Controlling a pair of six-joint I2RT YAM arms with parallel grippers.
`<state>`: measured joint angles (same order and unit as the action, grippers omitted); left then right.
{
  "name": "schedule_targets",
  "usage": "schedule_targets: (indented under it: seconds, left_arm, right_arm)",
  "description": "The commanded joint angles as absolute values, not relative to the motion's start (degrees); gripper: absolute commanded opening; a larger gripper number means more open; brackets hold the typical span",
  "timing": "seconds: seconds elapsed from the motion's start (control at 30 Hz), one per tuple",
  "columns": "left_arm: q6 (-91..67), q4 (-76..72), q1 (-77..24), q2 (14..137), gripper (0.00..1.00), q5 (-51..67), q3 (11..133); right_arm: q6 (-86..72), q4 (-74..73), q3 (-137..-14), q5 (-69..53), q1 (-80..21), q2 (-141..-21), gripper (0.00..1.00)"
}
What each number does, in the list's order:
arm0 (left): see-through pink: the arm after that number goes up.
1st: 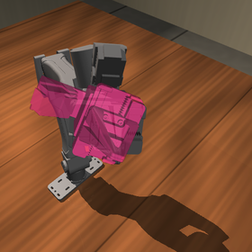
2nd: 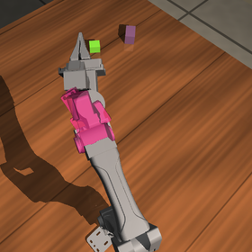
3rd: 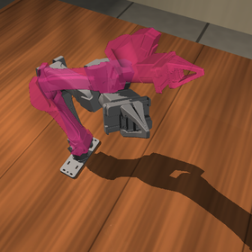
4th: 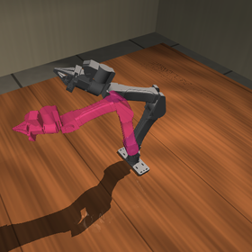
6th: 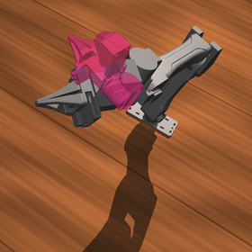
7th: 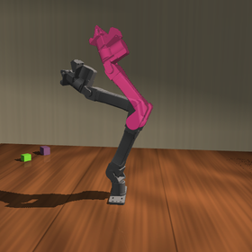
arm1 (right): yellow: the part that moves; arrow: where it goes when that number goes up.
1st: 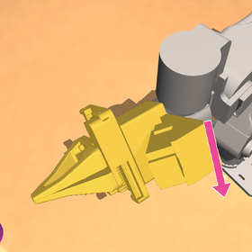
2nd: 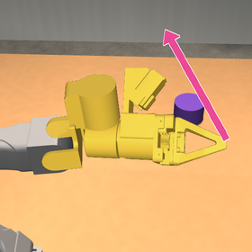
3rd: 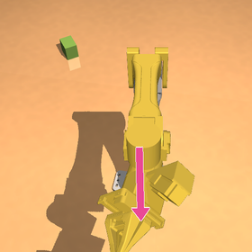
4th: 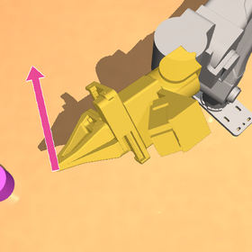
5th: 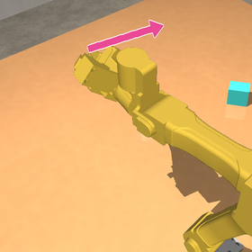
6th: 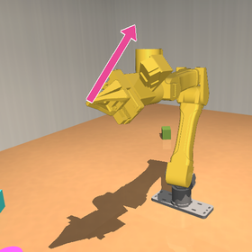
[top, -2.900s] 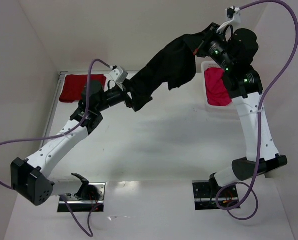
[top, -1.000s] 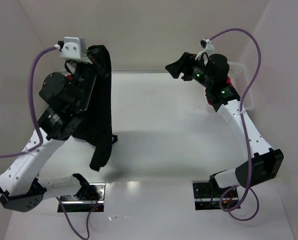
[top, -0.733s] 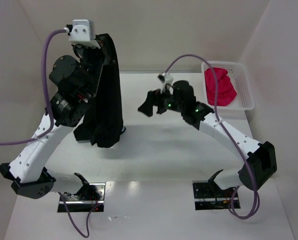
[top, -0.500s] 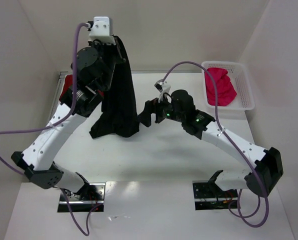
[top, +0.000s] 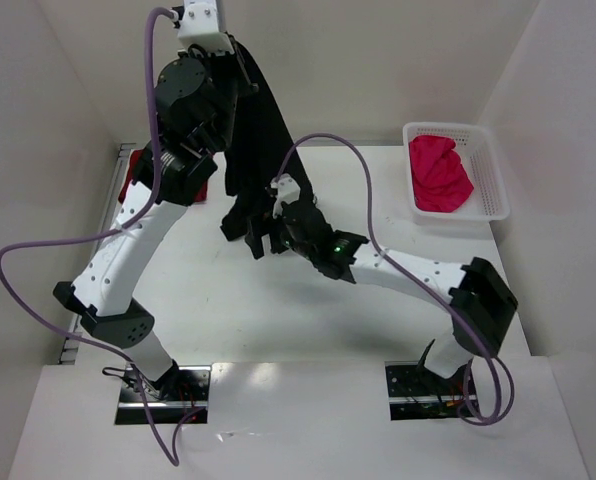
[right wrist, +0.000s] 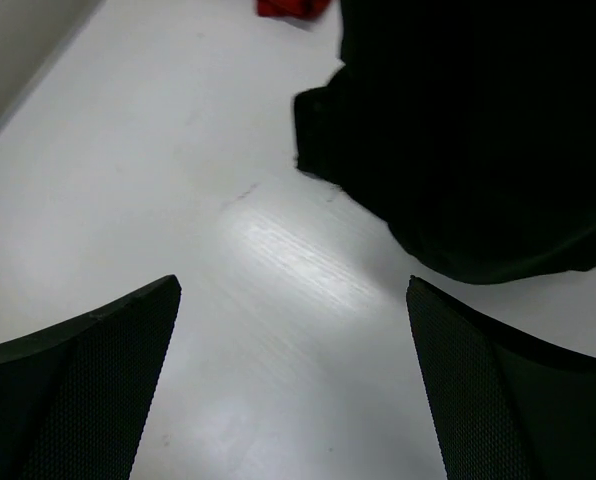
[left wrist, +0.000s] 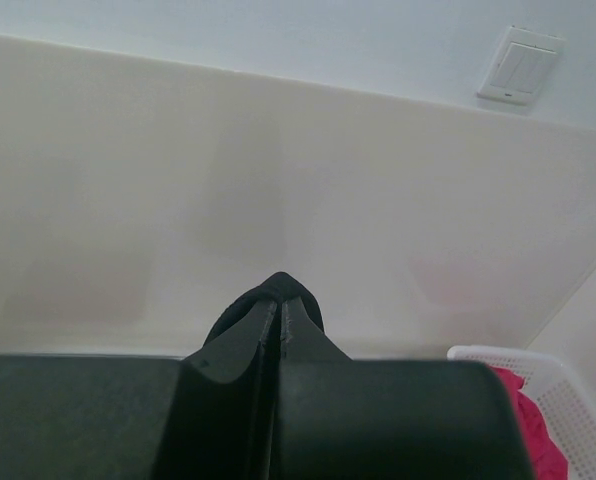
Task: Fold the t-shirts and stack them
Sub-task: Flatten out the tshirt
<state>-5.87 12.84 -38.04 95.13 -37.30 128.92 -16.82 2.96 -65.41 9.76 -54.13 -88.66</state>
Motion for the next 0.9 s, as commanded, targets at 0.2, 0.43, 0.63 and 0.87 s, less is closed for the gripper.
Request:
schedule_targets:
  seconds: [0.2,0.43,0.63,0.87]
  left_arm:
    - [-8.0,13.0,-37.9,95.8,0.00,-37.4,131.8]
    - [-8.0,13.5,-37.9,94.0,0.00,-36.8,131.2]
    - [-8.0,13.5,-37.9,92.3,0.00,-37.4,129.9]
    - [-7.5,12.5,-37.4,90.6,0.00,-37.4,128.2]
  right_arm:
    - [-21.1,5.1,-77.4,30.7,-54.0,-97.3,0.99]
    - [-20.0,10.8,-79.4,25.6,-54.0,-100.7,0.97]
    - [-21.9,9.1,-83.3,21.2,-54.0,-105.6,0.89]
    - [-24.6,8.5,-83.8,18.9,-54.0,-107.5,0.81]
